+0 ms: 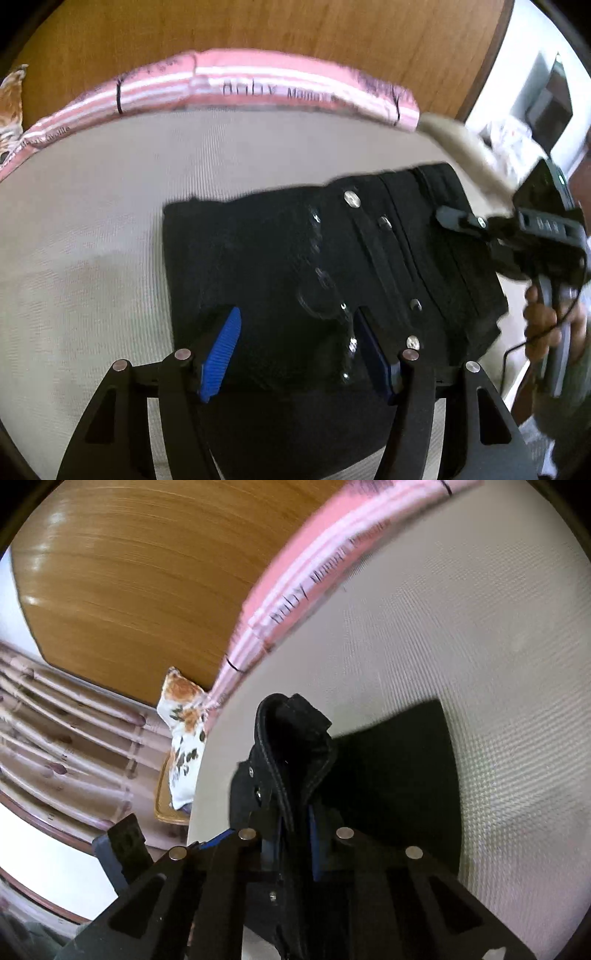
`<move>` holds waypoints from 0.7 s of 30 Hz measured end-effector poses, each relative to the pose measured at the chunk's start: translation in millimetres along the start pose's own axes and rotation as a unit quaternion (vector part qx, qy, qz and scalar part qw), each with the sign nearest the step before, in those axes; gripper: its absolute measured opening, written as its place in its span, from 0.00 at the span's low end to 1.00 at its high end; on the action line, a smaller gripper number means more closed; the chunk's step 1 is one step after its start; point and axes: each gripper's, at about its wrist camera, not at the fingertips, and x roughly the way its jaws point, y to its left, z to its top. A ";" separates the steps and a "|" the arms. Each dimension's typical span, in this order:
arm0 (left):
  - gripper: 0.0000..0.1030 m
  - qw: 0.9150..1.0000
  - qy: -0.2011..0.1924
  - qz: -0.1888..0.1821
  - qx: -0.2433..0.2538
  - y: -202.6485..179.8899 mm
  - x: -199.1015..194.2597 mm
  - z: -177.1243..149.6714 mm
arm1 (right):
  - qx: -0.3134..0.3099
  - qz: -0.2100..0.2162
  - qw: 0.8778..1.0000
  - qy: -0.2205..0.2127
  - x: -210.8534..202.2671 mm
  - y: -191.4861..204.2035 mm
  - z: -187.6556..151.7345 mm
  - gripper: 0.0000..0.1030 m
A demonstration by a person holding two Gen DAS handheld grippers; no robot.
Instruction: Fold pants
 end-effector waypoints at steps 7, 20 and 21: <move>0.62 1.000 0.011 -0.015 0.014 -8.4 8.0 2.5 | 0.023 -0.091 0.995 -0.031 -18.5 -28.3 -4.1 0.10; 0.63 0.996 0.060 0.014 0.069 -13.6 20.7 -20.5 | 0.041 -0.127 0.991 -0.013 -49.5 -24.9 -43.0 0.31; 0.63 0.996 0.060 0.014 0.072 -13.1 18.0 -24.0 | 0.041 -0.126 0.991 -0.015 -55.7 -23.3 -48.4 0.31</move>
